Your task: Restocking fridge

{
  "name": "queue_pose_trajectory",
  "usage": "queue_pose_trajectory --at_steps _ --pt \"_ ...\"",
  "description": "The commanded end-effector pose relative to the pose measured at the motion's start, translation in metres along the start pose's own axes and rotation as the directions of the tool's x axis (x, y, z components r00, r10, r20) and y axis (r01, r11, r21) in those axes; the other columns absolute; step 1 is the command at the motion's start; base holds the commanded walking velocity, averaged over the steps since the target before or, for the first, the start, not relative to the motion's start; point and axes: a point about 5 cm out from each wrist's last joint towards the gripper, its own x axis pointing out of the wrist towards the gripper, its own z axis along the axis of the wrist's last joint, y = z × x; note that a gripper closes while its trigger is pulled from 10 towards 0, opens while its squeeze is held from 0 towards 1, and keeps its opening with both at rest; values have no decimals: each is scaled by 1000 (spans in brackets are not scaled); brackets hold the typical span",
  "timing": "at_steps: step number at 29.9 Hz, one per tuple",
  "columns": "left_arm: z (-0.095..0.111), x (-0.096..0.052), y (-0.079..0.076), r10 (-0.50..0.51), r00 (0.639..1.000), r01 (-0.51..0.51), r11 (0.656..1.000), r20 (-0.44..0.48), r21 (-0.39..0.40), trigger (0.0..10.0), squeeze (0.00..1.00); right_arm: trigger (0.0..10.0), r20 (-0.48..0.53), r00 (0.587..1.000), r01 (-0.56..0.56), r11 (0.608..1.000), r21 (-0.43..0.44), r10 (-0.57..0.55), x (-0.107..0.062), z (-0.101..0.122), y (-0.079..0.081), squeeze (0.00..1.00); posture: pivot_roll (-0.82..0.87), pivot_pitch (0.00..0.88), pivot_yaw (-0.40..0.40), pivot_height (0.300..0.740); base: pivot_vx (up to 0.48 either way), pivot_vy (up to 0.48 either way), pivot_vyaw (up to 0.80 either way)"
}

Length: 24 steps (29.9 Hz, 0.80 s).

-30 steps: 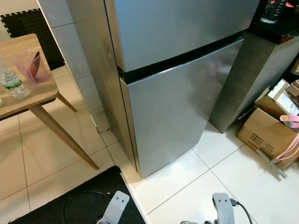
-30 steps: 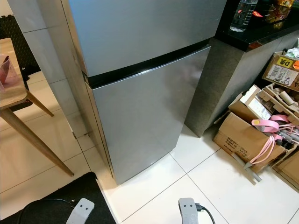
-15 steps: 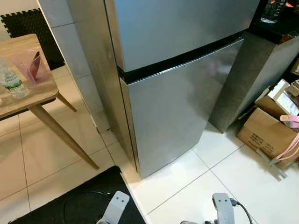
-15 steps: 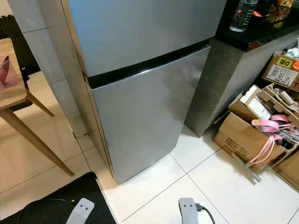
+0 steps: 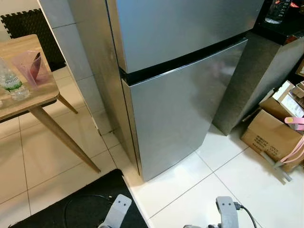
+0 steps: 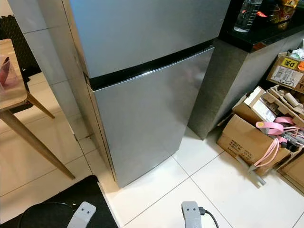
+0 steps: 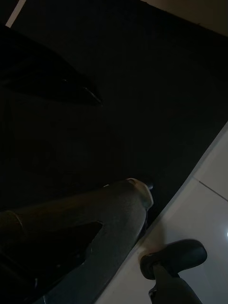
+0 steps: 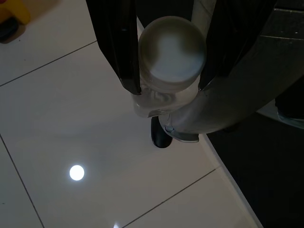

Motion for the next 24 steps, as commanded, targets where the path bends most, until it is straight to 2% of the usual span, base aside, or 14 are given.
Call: queue_pose_trajectory --at_steps 1,24 --pt "-8 0 -5 -20 999 20 1000 -35 3 10000 0 10000 -26 999 -19 1000 16 19 0 -7 5 0 -30 69 -5 740 0 0 0" --pt "-7 0 -6 -22 999 23 1000 -34 9 10000 0 10000 -27 999 -18 1000 7 18 0 -7 5 0 -29 63 -6 740 0 0 0"
